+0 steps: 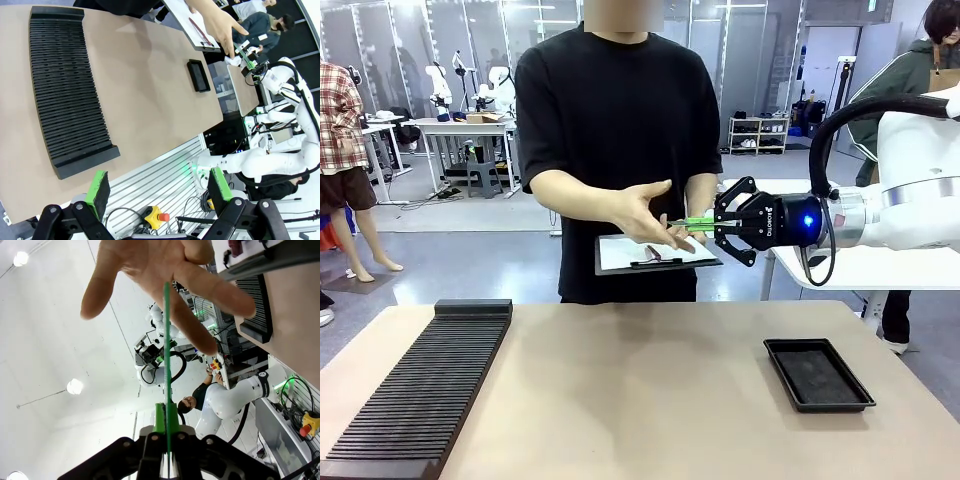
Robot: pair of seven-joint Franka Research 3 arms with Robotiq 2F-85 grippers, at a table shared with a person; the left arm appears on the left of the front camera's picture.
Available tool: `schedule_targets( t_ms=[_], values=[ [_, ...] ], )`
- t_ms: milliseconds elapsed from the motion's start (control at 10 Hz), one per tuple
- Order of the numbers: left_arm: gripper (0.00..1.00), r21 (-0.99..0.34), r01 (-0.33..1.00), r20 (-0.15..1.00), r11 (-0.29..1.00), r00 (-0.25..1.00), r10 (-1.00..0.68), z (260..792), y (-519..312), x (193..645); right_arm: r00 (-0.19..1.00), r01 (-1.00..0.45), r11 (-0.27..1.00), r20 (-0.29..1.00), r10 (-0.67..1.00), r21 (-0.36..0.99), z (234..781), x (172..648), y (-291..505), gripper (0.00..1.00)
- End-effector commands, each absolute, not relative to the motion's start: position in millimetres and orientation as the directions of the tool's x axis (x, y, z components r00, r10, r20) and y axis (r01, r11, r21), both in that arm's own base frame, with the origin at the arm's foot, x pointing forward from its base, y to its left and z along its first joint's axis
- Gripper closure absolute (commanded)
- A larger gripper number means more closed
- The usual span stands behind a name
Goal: Inspect the PCB.
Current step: Place the Blank PCB in the ESD tray.
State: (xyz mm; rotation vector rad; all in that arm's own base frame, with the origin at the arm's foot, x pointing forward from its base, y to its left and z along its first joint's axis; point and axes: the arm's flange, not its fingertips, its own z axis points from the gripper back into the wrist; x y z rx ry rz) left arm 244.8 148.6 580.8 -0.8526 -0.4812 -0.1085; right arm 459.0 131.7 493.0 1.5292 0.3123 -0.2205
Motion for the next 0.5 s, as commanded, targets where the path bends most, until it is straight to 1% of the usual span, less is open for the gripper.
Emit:
schedule_targets(
  t_ms=[0,400],
  values=[
    [0.0,-0.689,0.273,0.442,0.672,0.892,0.091,581.5,148.3,244.3,0.942,0.329,0.037,-0.33,0.054,0.944,496.2,457.9,133.3,1.0],
    [0.0,-0.689,0.273,0.442,0.672,0.892,0.091,581.5,148.3,244.3,0.942,0.329,0.037,-0.33,0.054,0.944,496.2,457.9,133.3,1.0]
  ],
)
